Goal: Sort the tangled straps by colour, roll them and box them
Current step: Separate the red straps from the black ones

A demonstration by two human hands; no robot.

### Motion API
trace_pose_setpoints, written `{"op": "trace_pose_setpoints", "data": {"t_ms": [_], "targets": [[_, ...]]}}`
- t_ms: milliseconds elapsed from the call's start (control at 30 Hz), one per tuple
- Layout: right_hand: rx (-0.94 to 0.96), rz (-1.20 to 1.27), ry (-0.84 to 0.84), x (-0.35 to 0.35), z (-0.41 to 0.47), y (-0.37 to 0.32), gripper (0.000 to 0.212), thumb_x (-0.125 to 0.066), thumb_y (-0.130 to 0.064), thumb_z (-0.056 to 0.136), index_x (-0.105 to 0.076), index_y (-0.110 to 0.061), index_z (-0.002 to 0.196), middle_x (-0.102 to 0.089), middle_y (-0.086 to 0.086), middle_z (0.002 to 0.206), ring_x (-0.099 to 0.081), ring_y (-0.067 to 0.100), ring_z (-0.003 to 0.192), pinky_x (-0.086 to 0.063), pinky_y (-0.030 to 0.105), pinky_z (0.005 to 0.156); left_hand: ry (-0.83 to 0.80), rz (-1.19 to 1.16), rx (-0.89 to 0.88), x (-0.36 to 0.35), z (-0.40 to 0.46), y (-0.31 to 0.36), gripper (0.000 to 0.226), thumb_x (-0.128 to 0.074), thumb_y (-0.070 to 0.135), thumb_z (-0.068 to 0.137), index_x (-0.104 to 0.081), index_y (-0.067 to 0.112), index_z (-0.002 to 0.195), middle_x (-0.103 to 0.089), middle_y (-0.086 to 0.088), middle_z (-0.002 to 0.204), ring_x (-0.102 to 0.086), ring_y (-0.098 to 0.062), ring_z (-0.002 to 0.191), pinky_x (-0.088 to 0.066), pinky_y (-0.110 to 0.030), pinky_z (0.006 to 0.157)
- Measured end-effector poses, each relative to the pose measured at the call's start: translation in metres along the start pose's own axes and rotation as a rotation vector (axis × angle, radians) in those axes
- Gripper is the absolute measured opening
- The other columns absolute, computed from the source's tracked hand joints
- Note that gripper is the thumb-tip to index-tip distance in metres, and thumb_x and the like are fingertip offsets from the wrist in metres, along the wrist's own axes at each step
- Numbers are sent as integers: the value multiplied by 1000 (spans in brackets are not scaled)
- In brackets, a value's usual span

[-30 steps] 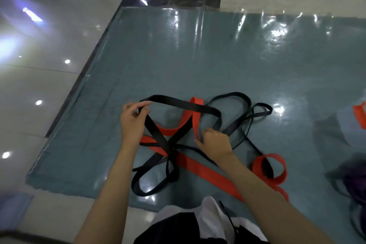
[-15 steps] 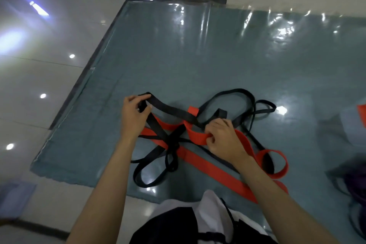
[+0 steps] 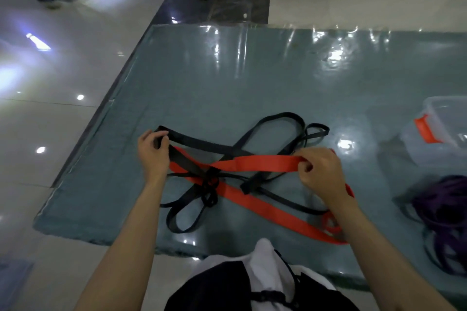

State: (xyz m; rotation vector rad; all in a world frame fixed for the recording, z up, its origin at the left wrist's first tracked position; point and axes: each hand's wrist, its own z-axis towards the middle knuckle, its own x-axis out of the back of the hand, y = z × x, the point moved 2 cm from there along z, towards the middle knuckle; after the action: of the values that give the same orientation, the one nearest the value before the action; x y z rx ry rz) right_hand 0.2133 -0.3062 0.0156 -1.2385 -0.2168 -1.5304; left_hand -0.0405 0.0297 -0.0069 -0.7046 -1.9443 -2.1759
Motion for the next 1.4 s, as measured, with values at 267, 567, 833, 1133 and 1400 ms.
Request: {"op": "trace_pose_setpoints", "data": {"t_ms": [267,567,833,1133,1400], "targets": [[-702,12,251,18,-18,47,19,-57,-7,84,-72,-16,91,-71,8,77,-63,32,70,-49,37,64,33,45,-49,20,-5,-11,23,-61,8,104,-74,13,122,-43,-11,157,-47,-23,145,-43,-35,118],[-821,75,104,9,-42,73,34,-53,5,83,-76,-16,96,-76,4,92,-62,18,74,-41,26,63,-181,438,-93,29,-16,-37,29,-55,-14,93,-72,1,113,-60,-24,128,-62,-39,114,-46,-33,93],[-740,88,-573,-20,-47,64,47,-50,5,86,-77,-29,102,-79,6,114,-70,31,110,-55,46,99,-566,494,-395,-44,-57,-10,22,-57,-9,95,-75,0,103,-68,-12,113,-65,-29,104,-52,-39,97],[-601,46,-818,-36,-30,26,73,-38,-90,82,-72,-35,114,-76,-5,108,-72,20,98,-57,43,95,-558,1161,-222,-77,-45,-9,25,-47,17,104,-71,13,103,-72,-5,113,-66,-27,102,-40,-44,102],[-463,-170,-815,-75,-17,12,45,-69,-50,92,-53,-21,122,-71,8,107,-70,31,101,-56,41,83,-558,1432,-209,-79,-11,-15,57,-57,26,101,-41,27,156,-29,-4,167,-64,-25,121,-34,-55,117]]}}
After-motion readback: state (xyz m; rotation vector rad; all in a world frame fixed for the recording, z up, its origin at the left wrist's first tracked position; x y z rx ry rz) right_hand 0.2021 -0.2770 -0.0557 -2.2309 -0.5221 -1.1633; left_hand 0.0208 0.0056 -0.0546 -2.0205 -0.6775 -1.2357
